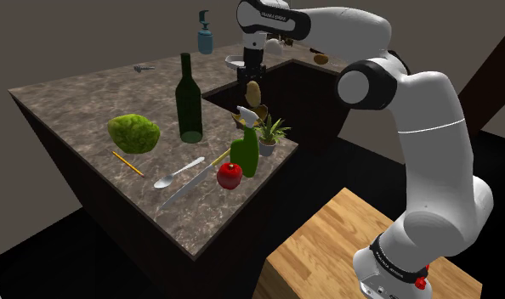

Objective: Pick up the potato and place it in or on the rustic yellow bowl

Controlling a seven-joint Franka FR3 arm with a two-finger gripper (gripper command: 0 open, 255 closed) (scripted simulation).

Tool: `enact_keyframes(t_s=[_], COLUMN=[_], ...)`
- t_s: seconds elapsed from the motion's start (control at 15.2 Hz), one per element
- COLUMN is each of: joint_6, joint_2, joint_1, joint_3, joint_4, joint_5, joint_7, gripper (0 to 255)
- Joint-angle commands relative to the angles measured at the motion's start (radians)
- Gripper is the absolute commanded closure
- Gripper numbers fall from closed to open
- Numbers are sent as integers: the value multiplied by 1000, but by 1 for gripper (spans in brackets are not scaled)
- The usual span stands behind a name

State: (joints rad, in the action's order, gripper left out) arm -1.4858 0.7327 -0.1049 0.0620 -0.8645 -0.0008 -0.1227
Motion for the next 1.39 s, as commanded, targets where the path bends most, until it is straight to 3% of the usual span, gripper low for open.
enact_keyframes(t_s=[0.0,0.4,0.92,0.99,1.32], joint_6=[-42,-140,-140,-140,-140], joint_2=[-17,-37,-37,-37,-37], joint_1=[-2,-5,-5,-5,-5], joint_3=[0,0,0,0,0], joint_4=[-59,-176,-176,-176,-176], joint_5=[1,1,1,1,1], joint_7=[-1,-3,-3,-3,-3], gripper=[255,255,255,0,0])
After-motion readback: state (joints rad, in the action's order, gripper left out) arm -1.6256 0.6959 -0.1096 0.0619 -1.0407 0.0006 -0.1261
